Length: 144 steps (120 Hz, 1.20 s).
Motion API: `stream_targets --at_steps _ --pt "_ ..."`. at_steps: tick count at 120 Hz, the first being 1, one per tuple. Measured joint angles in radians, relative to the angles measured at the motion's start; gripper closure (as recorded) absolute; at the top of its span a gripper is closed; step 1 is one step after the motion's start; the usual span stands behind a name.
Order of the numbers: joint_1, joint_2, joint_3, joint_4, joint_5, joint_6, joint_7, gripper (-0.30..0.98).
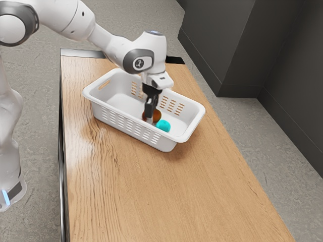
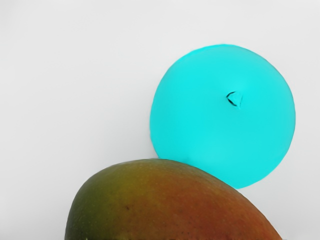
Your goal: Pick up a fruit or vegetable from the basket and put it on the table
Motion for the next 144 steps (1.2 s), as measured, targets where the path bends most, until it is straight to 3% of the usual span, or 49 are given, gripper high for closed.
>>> stream_targets --at_steps 25,47,57,82,95,114,124,131,140,144 --pt "-0.039 -0.101 -0.026 0.134 0.006 0.015 -0.005 0.35" --pt "-0.071 -0.062 -0.243 0.276 -0.017 0.019 -0.008 0.32" --pt "-0.136 -0.006 -0.305 0.325 -0.048 0.022 -0.012 0.34" --pt "-0.194 0.038 -0.322 0.34 -0.082 0.028 -0.025 0.33" --pt "-0.209 0.042 -0.323 0.34 -0.092 0.025 -0.024 0.15" --pt "-0.217 0.038 -0.321 0.34 -0.108 0.021 -0.021 0.05" --pt "-0.214 0.051 -0.315 0.337 -0.197 0.039 -0.032 0.03" --pt "-0.216 0.049 -0.303 0.338 -0.233 0.055 -0.095 0.02" --pt "-0.202 0.032 -0.282 0.377 -0.171 0.018 -0.324 0.01" --pt "-0.185 0.066 -0.274 0.492 -0.138 -0.056 -0.459 0.01"
